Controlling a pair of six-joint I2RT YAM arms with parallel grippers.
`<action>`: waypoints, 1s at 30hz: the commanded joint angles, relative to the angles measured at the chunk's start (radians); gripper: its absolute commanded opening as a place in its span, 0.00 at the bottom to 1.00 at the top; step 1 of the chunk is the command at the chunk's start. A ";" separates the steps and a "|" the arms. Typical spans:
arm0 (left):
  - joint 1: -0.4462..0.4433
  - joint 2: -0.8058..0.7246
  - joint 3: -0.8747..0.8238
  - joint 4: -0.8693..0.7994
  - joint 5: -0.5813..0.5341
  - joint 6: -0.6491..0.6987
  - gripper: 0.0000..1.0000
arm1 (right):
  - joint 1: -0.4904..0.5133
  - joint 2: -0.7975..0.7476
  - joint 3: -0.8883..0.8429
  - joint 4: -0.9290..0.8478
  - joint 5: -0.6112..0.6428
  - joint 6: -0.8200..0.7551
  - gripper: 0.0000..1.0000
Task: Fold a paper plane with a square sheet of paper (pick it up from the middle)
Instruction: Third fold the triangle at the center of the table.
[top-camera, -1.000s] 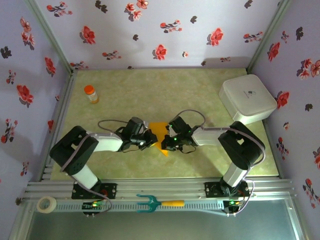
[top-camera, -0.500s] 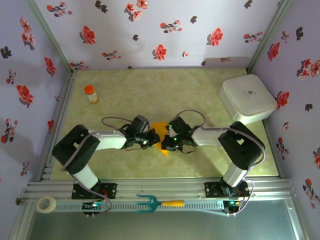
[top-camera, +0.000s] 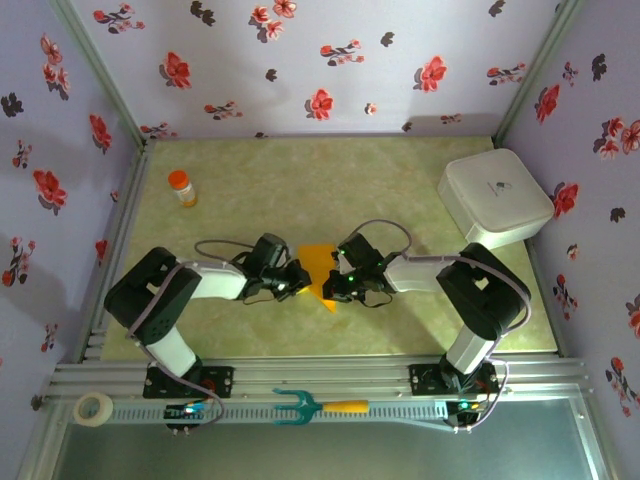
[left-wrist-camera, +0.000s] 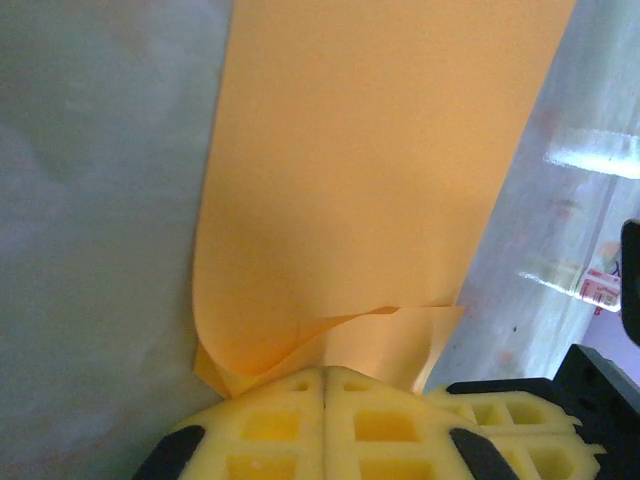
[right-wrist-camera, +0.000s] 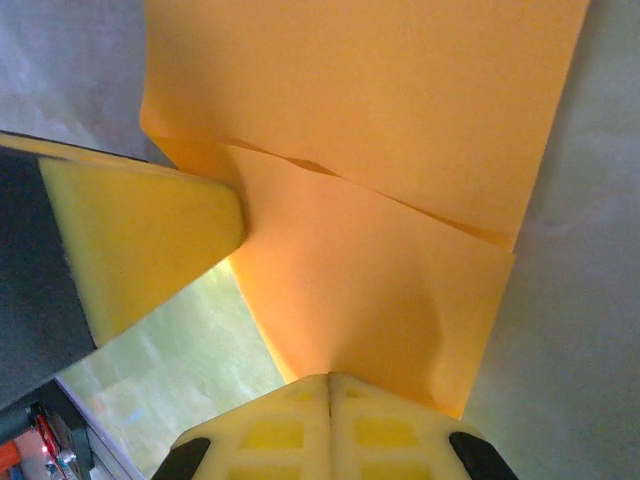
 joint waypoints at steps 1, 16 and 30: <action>0.036 0.013 -0.005 -0.057 -0.062 0.029 0.00 | -0.008 0.034 -0.050 -0.107 0.081 0.003 0.02; 0.130 0.001 0.051 -0.219 -0.082 0.102 0.00 | -0.011 0.024 -0.058 -0.101 0.086 0.003 0.02; 0.111 -0.128 0.118 -0.292 -0.118 0.141 0.00 | -0.026 0.026 -0.048 -0.111 0.073 -0.033 0.02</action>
